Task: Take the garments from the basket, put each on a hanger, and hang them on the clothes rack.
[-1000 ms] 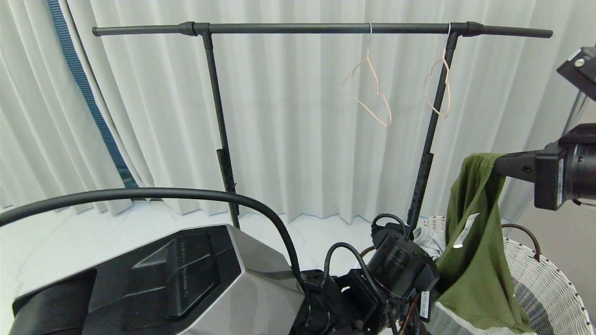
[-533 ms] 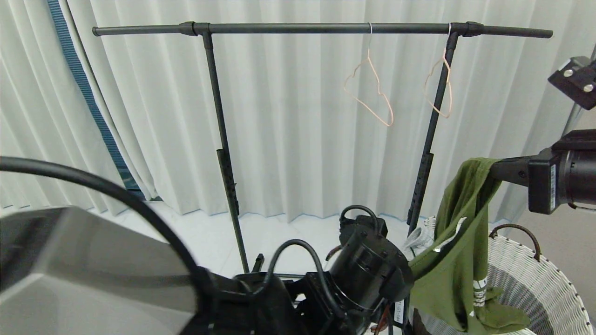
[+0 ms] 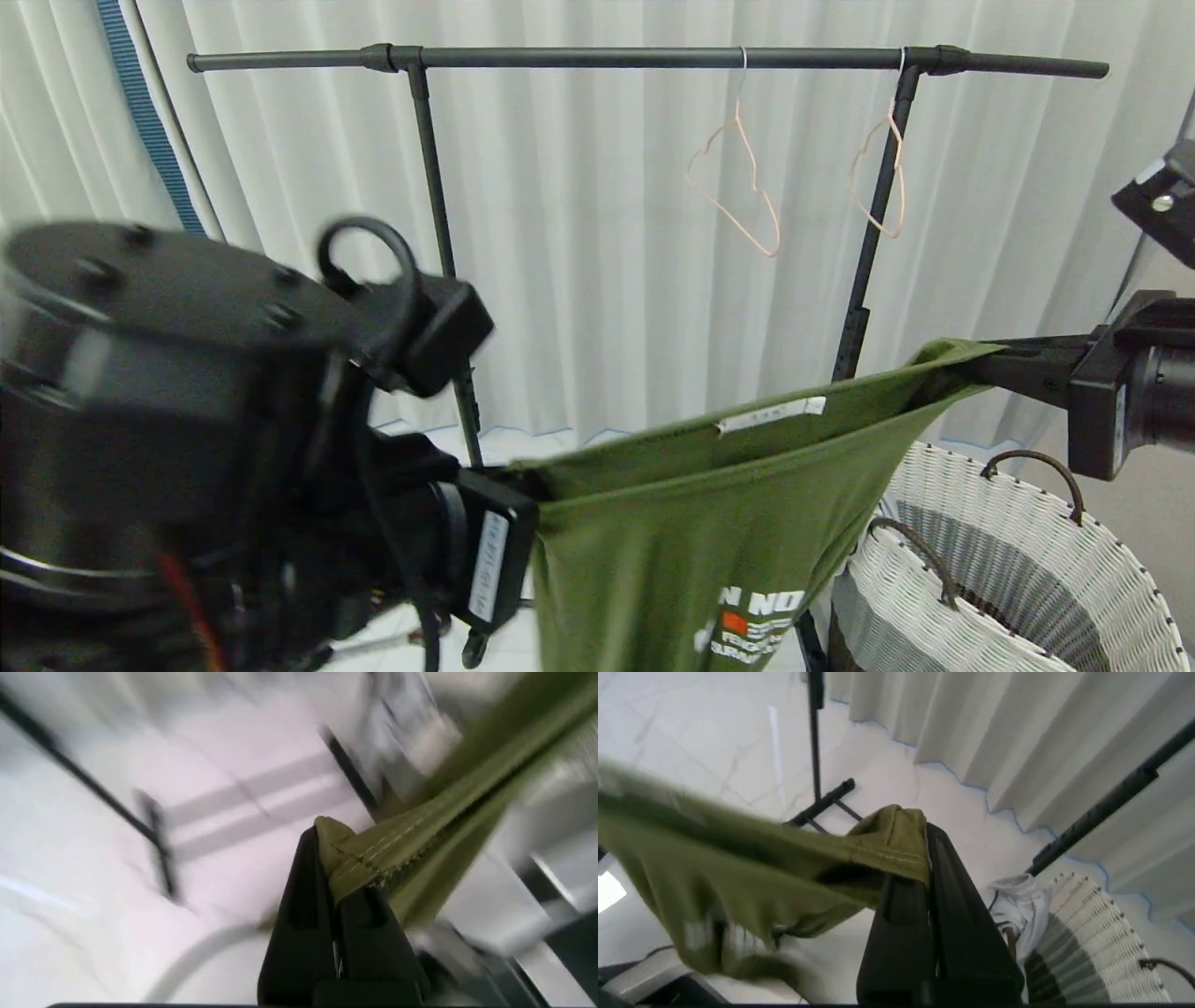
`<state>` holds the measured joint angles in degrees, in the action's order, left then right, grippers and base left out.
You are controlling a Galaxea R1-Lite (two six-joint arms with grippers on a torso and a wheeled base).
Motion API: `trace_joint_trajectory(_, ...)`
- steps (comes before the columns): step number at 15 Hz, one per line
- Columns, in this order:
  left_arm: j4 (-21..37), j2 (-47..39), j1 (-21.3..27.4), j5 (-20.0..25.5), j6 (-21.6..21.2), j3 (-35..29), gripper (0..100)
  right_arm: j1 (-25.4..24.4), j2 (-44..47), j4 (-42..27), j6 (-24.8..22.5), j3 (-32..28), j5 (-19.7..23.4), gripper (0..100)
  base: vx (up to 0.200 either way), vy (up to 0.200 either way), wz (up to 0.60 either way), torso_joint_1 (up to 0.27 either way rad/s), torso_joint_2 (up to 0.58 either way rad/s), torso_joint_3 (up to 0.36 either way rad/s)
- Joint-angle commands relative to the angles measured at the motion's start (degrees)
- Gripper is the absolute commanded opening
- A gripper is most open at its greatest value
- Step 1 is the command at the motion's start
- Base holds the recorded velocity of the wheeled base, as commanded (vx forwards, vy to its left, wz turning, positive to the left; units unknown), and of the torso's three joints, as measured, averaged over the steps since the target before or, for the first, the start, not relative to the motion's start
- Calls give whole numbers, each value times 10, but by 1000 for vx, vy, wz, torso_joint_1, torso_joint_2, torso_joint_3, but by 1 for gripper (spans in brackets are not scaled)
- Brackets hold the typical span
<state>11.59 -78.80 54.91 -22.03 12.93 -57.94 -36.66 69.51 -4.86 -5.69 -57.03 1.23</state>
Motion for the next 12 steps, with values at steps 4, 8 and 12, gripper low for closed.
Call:
trace_joint_trajectory(4,12,37,-16,-55,-107,-133,0,-49,-1,-1,-2,-71,-2,0,0,0,0,0,0,0)
trace_joint_trajectory(8,12,19,-55,-59,-150,-196,0,-50,15,-43,-21,-162,-19,0,0,0,0,0,0,0)
trace_joint_trajectory(12,12,22,-31,-58,-149,-187,0,-48,-19,-197,-29,-227,-51,0,0,0,0,0,0,0)
